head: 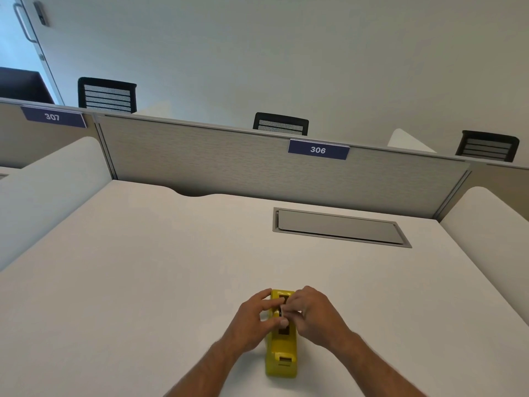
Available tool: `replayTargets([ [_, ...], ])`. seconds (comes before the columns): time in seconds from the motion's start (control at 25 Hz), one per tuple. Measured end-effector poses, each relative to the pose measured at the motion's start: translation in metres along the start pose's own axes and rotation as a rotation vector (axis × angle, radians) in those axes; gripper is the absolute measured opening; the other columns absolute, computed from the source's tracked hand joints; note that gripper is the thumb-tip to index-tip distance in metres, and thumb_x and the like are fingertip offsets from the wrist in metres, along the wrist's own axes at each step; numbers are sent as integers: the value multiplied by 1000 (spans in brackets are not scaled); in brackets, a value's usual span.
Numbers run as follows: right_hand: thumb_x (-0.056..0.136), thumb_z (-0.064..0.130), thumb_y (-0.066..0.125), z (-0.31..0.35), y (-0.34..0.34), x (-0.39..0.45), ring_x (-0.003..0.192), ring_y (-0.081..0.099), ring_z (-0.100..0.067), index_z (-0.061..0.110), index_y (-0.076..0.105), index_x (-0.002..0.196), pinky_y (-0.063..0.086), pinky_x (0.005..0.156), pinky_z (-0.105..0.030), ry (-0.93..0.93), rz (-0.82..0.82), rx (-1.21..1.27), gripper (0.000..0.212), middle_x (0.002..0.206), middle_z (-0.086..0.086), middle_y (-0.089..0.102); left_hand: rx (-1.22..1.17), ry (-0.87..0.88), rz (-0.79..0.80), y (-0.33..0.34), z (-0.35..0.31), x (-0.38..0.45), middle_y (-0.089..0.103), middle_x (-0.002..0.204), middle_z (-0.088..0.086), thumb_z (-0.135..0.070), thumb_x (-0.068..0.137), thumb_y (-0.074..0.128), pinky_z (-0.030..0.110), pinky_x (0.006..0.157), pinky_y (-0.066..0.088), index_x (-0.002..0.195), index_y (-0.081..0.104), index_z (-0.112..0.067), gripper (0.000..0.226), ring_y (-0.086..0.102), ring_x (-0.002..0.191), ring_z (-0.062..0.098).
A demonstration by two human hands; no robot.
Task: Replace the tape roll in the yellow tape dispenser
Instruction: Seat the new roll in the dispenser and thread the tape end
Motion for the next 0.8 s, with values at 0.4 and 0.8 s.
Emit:
replayTargets([
  [0.4, 85, 44, 57, 3, -1, 3, 85, 53, -12, 25, 70, 97, 49, 77, -27, -61, 96, -84, 25, 94, 9, 71, 7, 23, -22, 3, -2, 0, 48, 140, -17, -45, 67, 84, 32, 103, 48, 120, 57, -52, 60, 51, 120, 9],
  [0.8, 93, 29, 58, -3, -4, 9, 90, 59, -16, 20, 77, 100, 52, 78, -32, -45, 112, -67, 22, 98, 2, 76, -5, -19, -10, 3, 1, 2, 47, 139, -16, -42, 56, 90, 32, 97, 52, 106, 57, -56, 61, 55, 112, 9],
])
Point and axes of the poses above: each hand's wrist, its own x-axis towards the middle knuckle, its own y-axis out of the palm, z = x × y, the point moved 5 cm from there along x, towards the middle knuckle
